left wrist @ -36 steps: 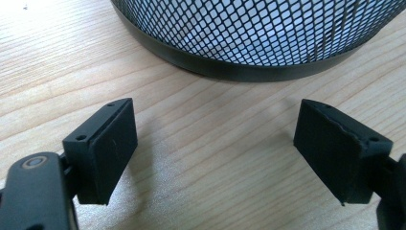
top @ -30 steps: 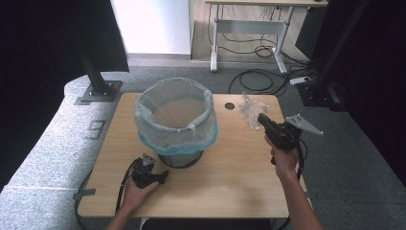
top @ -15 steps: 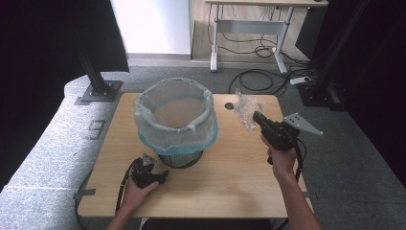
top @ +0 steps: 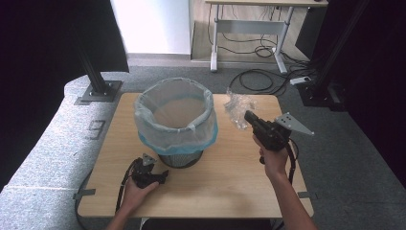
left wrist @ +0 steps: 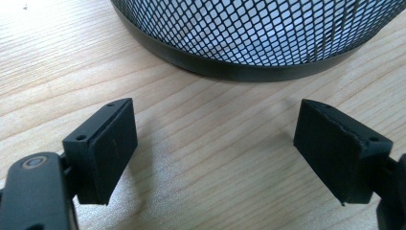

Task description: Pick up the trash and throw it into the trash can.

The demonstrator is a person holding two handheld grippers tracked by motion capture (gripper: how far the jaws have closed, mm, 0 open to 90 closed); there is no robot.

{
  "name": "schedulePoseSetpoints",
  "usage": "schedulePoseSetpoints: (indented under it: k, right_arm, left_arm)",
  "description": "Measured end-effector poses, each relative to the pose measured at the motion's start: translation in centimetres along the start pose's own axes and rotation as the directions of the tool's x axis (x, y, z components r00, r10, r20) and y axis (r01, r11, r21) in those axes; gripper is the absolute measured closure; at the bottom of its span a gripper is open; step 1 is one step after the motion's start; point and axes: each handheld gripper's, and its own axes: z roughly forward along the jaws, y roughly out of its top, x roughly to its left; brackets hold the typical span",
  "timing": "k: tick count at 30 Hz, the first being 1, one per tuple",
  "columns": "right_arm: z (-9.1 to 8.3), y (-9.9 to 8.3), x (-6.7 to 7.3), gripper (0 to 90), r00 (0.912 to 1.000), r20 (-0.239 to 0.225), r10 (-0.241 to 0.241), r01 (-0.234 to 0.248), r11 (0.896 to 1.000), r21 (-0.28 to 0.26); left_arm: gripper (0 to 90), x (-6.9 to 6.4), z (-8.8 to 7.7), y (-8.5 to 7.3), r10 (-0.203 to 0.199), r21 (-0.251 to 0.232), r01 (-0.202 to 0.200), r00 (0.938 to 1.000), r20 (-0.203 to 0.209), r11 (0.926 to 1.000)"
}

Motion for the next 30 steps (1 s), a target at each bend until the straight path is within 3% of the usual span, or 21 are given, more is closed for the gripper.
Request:
schedulePoseSetpoints:
  k: [16, 30]
  right_arm:
    - [3.9, 1.3, 2.7, 87.8, 0.9992, -0.04, -0.006, 0.007, 1.0, 0.028]
    - [5.8, 1.7, 3.7, 87.9, 0.9989, -0.046, -0.008, 0.011, 0.999, 0.049]
  left_arm:
    - [14.7, 0.0, 0.0, 0.0, 0.005, 0.001, -0.005, 1.0, 0.005, 1.0]
    - [14.7, 0.0, 0.0, 0.0, 0.006, 0.001, -0.006, 1.0, 0.006, 1.0]
